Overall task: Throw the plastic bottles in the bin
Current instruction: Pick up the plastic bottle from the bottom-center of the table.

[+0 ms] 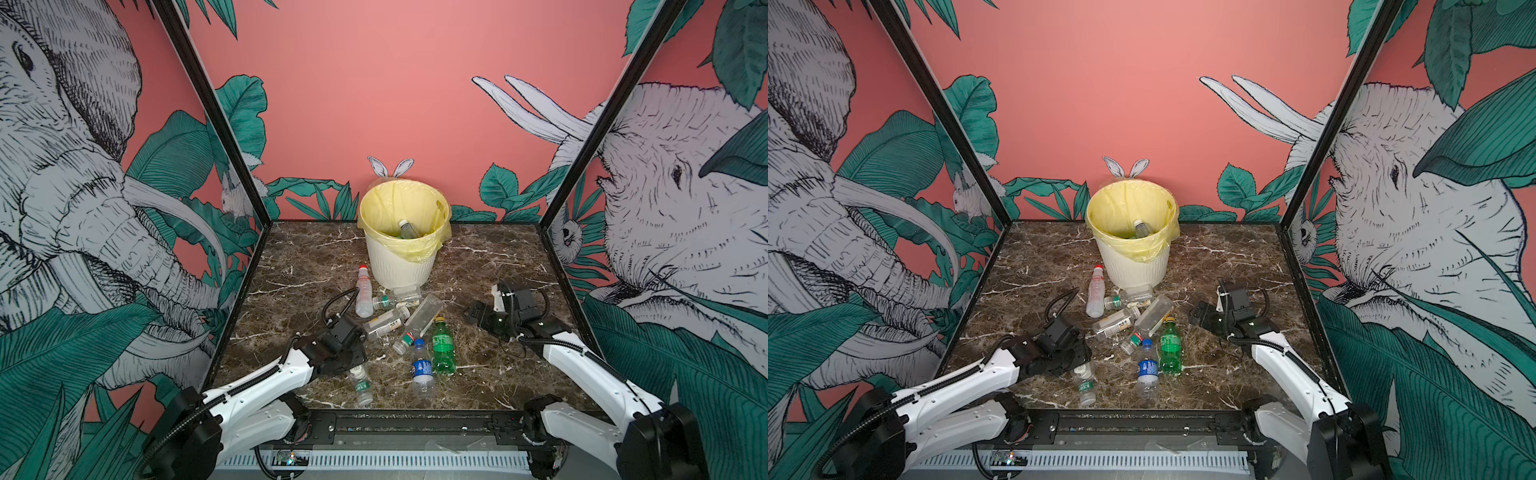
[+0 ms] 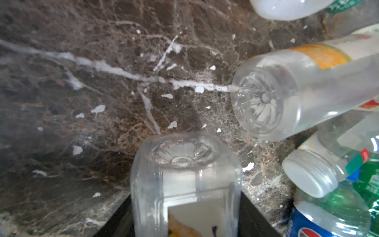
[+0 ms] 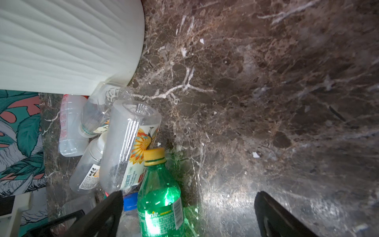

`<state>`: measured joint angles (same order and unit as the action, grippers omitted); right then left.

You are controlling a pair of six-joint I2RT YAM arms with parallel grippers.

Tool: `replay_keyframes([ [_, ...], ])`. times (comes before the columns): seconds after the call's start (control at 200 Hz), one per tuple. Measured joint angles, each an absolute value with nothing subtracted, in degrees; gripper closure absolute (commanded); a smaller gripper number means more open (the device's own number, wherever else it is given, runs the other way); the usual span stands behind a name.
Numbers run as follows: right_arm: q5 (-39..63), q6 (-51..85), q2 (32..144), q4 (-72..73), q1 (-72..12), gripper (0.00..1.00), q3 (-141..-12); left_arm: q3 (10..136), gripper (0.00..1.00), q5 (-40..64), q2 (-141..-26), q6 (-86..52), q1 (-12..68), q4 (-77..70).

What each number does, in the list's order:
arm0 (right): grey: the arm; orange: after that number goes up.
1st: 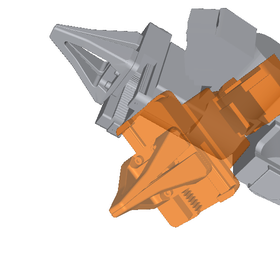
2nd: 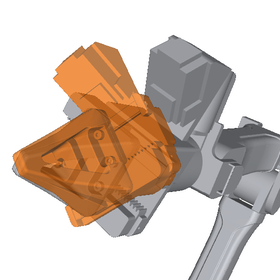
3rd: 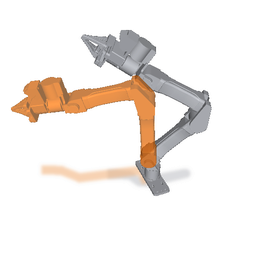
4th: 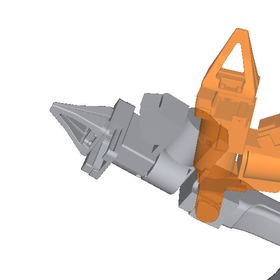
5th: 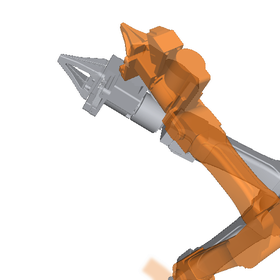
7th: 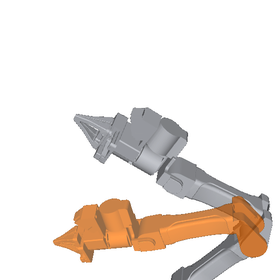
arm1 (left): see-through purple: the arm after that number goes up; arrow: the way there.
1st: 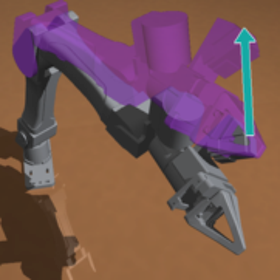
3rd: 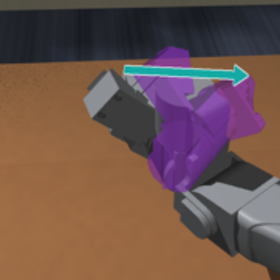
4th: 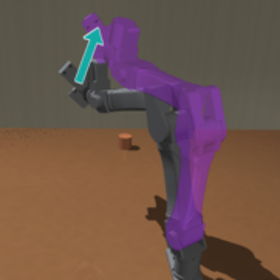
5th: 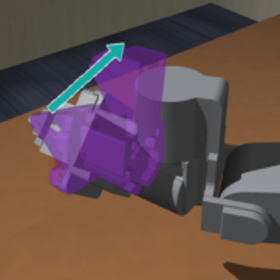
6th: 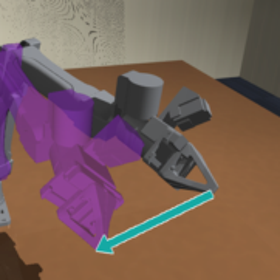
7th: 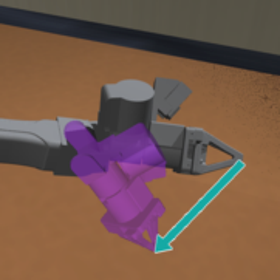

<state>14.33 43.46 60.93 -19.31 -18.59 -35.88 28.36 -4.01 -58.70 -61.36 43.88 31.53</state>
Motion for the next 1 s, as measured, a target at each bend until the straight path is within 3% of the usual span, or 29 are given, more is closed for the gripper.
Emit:
replay_keyframes([
  [0.415,11.90,44.73,55.77,-19.49,-18.41,0.01,-39.94,29.82,0.44,-11.05,-48.69,-54.89,43.40,43.44],
  [0.77,10.68,44.36,57.34,-24.25,-18.41,0.01,-41.67,46.06,0.44,-14.46,-50.02,-49.17,42.46,48.71],
  [1.0,10.96,43.94,60.62,-24.43,-18.41,0.01,-44.23,53.65,0.44,-12.67,-53.91,-44.01,36.45,48.99],
])
